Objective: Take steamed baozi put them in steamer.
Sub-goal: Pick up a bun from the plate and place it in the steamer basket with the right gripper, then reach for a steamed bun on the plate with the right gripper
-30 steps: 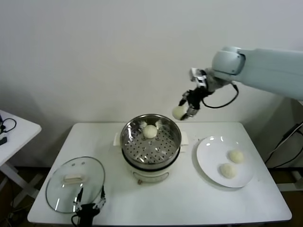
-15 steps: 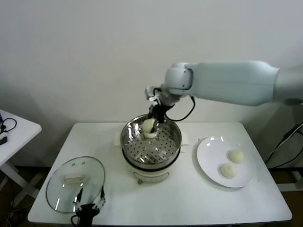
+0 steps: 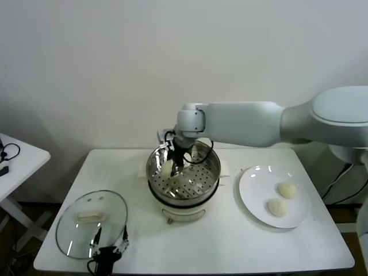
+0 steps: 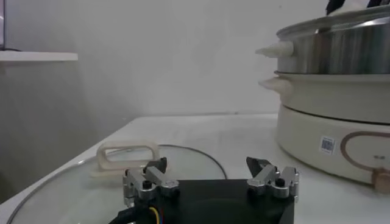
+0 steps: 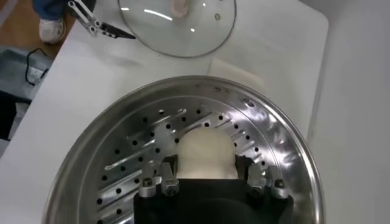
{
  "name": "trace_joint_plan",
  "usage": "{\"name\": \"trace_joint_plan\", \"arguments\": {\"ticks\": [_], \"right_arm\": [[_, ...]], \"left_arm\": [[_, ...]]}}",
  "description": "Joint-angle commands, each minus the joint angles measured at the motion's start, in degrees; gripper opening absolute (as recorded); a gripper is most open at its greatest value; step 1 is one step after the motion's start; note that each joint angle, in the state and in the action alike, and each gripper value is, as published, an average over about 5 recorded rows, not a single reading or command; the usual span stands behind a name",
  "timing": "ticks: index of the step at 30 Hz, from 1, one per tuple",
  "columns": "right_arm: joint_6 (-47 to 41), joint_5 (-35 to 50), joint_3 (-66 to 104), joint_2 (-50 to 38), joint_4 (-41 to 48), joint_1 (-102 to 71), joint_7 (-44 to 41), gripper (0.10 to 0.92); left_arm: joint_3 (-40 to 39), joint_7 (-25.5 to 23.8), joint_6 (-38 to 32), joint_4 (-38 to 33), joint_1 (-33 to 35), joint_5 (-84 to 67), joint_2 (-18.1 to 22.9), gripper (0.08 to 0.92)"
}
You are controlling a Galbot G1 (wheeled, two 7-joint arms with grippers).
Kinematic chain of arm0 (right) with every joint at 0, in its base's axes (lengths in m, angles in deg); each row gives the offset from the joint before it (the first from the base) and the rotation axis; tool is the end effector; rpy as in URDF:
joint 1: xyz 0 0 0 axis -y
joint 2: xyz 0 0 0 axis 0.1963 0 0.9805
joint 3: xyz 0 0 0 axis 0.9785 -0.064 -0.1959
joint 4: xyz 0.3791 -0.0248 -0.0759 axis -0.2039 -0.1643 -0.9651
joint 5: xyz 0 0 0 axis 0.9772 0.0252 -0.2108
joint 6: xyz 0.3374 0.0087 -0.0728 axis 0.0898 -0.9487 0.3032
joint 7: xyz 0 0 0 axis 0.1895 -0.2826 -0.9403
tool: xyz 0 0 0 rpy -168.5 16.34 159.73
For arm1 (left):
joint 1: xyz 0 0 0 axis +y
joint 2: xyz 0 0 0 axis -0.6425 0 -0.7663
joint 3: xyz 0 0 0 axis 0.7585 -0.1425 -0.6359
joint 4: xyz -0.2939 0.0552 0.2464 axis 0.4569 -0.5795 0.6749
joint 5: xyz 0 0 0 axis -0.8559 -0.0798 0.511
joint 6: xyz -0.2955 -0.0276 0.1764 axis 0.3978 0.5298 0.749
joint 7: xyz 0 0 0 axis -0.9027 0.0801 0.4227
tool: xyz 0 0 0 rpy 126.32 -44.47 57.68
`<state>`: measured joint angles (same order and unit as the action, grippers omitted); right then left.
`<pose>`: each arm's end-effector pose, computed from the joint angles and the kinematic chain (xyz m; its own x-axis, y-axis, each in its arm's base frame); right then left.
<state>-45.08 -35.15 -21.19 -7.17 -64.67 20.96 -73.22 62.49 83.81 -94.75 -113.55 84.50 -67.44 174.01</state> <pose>0.5697 0.1786 -0.0710 -0.1495 -0.2791 0.9486 -0.9282 -0.2911 -0.2319 0.0854 0.0364 -0.4734 -0.9730 -0.1287 0.1917 -0.1211 0.9914 0.0505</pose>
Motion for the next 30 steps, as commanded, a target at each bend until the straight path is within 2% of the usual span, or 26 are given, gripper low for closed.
{"name": "trace_joint_plan", "arguments": {"ticks": [1, 11, 19, 23, 30], "right_arm": [[-0.1, -4.2, 1.5, 2.8, 4.5, -5.5, 0.7, 0.623], [0.1, -5.9, 2.9, 2.7, 5.0, -6.7, 2.3, 0.627], [1.7, -4.0, 3.0, -0.4, 2.4, -2.9, 1.7, 0.799], [5.2, -1.2, -1.2, -4.4, 0.3, 4.8, -2.3, 0.821], [13.4, 3.6, -13.5, -16.0, -4.3, 19.8, -15.6, 0.823]], "left_arm": [[-0.1, 0.0, 0.0, 0.2, 0.0, -0.1, 0.3, 0.823], [0.0, 0.0, 0.0, -0.3, 0.2, -0.3, 0.3, 0.823], [0.0, 0.0, 0.0, -0.5, 0.4, -0.3, 0.5, 0.823], [0.0, 0.0, 0.0, -0.7, 0.5, -0.2, 0.5, 0.823], [0.0, 0.0, 0.0, -0.9, 0.5, -0.2, 0.6, 0.823]]}}
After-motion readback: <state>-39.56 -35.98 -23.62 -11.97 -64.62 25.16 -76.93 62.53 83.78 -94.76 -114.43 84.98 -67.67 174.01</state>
